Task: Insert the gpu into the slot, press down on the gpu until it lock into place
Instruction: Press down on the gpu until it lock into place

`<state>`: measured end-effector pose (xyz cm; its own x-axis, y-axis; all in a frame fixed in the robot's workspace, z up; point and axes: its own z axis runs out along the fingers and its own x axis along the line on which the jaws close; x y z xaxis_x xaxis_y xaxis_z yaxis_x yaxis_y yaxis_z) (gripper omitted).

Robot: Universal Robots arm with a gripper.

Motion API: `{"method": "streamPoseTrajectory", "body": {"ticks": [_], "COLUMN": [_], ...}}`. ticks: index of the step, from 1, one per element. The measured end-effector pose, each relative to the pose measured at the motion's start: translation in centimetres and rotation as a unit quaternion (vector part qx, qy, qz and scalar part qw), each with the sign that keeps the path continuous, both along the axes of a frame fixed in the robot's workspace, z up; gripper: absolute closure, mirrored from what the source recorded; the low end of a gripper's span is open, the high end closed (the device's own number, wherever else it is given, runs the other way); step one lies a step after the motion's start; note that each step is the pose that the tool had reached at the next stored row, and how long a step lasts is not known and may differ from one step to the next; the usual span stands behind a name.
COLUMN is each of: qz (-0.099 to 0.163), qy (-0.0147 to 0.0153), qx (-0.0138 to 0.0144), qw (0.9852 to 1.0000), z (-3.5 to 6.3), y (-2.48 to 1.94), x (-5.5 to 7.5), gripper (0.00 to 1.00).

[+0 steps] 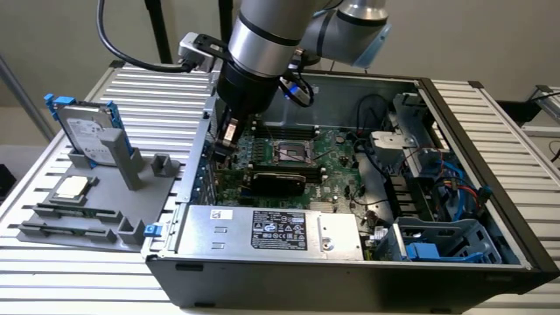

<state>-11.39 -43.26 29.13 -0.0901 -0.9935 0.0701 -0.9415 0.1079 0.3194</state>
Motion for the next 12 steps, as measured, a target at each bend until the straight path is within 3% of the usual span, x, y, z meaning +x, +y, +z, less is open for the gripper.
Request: {"method": "streamPoseTrajectory", "body": {"ticks": [8,12], "qz": [0.0,0.001], "qy": [-0.0012,-0.0099], "qx": [0.0,0.0], "qw": [1.0,1.0], "z": [0.48,0.49], "y": [0.0,0.0], "x": [0.59,0.64], "gripper": [0.89,0.89]}}
